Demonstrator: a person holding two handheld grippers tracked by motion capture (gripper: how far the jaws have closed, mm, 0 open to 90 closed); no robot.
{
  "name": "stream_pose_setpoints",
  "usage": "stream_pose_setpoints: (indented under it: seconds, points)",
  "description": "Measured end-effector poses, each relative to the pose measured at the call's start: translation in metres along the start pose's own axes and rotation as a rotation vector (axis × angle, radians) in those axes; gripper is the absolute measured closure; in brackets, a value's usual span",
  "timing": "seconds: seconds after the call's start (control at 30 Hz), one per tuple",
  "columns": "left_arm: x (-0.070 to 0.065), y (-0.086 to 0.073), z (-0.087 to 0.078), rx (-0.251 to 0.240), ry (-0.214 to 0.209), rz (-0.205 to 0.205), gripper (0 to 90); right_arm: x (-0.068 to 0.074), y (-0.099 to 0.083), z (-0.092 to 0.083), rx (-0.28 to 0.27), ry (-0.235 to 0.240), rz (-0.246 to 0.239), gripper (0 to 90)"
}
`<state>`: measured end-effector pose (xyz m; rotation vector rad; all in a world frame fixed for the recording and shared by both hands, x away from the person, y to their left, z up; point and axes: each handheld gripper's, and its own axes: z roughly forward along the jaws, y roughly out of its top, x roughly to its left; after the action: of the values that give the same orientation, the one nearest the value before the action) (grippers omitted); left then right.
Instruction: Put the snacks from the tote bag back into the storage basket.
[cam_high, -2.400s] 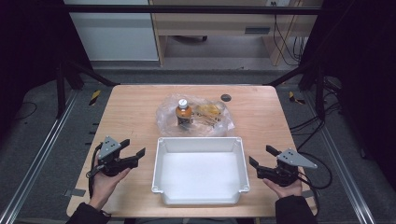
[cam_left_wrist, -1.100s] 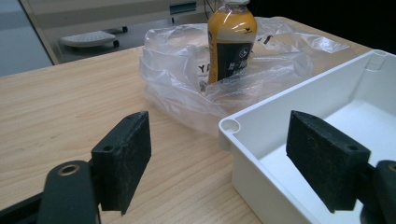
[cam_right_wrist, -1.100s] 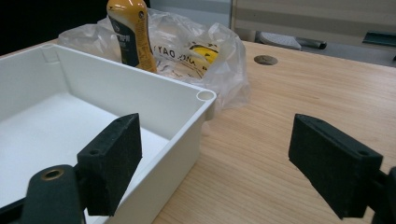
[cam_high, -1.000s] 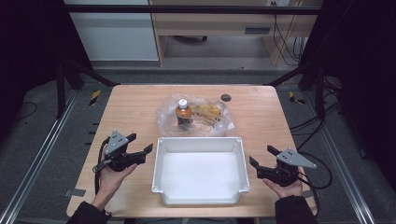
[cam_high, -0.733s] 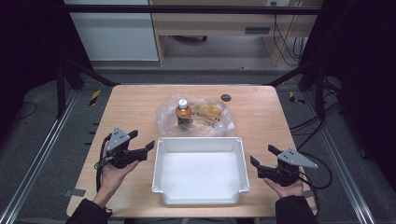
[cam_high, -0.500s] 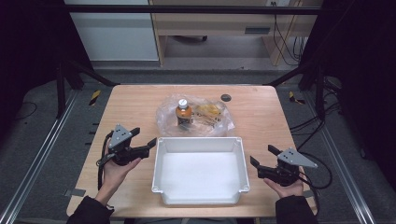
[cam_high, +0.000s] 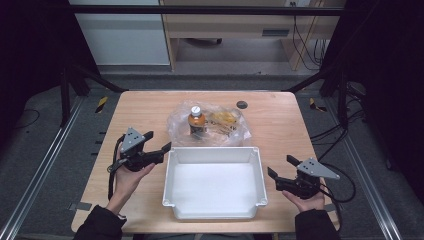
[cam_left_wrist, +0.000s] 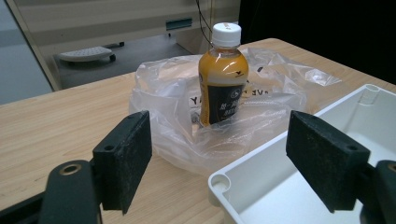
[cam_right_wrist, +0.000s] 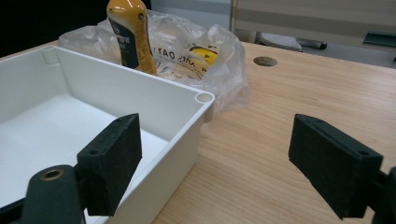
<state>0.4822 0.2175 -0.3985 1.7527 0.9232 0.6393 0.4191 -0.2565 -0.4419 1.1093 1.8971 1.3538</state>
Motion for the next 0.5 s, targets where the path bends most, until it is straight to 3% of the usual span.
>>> stream_pose_setpoints:
  seconds: [0.5]
  points:
    - [-0.002, 0.009, 0.013, -0.012, 0.006, 0.0, 22.5, 0.002, 0.003, 0.001, -0.008, 0.007, -0.005, 17.5]
